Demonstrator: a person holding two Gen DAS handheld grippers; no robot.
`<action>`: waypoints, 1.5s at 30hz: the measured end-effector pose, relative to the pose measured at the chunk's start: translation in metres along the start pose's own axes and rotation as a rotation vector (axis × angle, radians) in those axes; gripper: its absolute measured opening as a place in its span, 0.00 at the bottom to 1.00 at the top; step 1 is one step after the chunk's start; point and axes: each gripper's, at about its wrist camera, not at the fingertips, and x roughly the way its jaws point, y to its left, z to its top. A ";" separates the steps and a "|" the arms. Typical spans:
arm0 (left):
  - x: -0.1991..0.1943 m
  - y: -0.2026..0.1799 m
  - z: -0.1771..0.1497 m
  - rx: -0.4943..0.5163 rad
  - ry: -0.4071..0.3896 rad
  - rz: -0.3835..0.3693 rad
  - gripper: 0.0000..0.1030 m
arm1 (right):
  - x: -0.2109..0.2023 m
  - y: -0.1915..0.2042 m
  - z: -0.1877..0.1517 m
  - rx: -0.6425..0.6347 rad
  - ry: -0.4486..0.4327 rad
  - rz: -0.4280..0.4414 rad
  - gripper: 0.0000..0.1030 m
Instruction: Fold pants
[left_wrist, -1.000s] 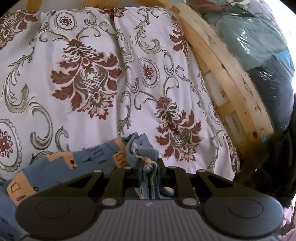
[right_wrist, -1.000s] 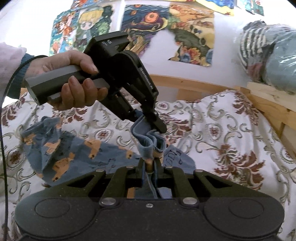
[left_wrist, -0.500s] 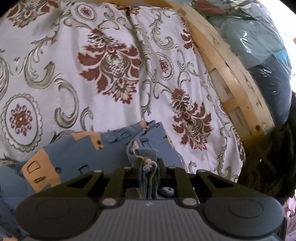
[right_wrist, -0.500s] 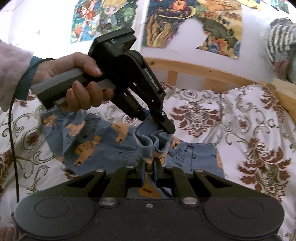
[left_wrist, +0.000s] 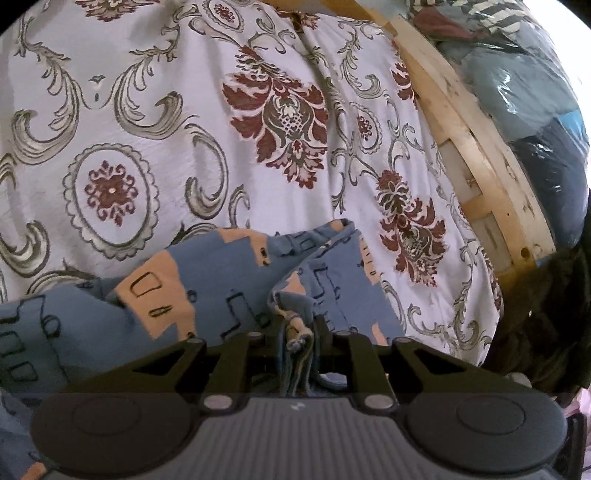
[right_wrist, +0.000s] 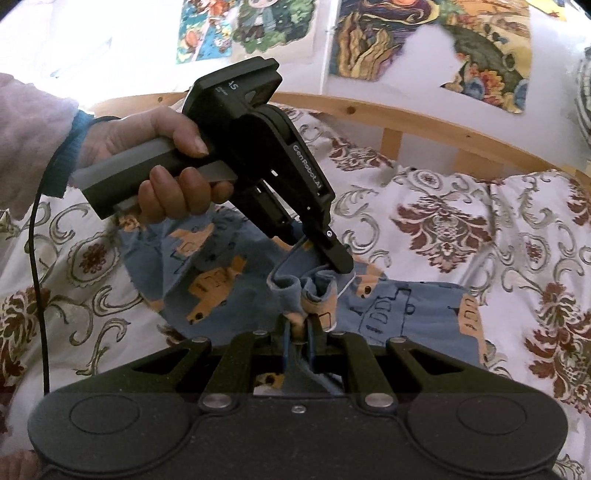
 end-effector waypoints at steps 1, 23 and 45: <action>0.000 0.002 -0.001 0.005 -0.001 -0.002 0.15 | 0.002 0.001 -0.001 -0.001 0.007 0.005 0.09; 0.001 0.026 -0.013 0.015 0.006 -0.041 0.16 | 0.010 0.005 -0.003 -0.050 0.073 0.043 0.09; -0.062 0.006 -0.024 0.050 -0.103 0.127 0.52 | 0.002 -0.007 0.010 0.011 0.055 0.108 0.38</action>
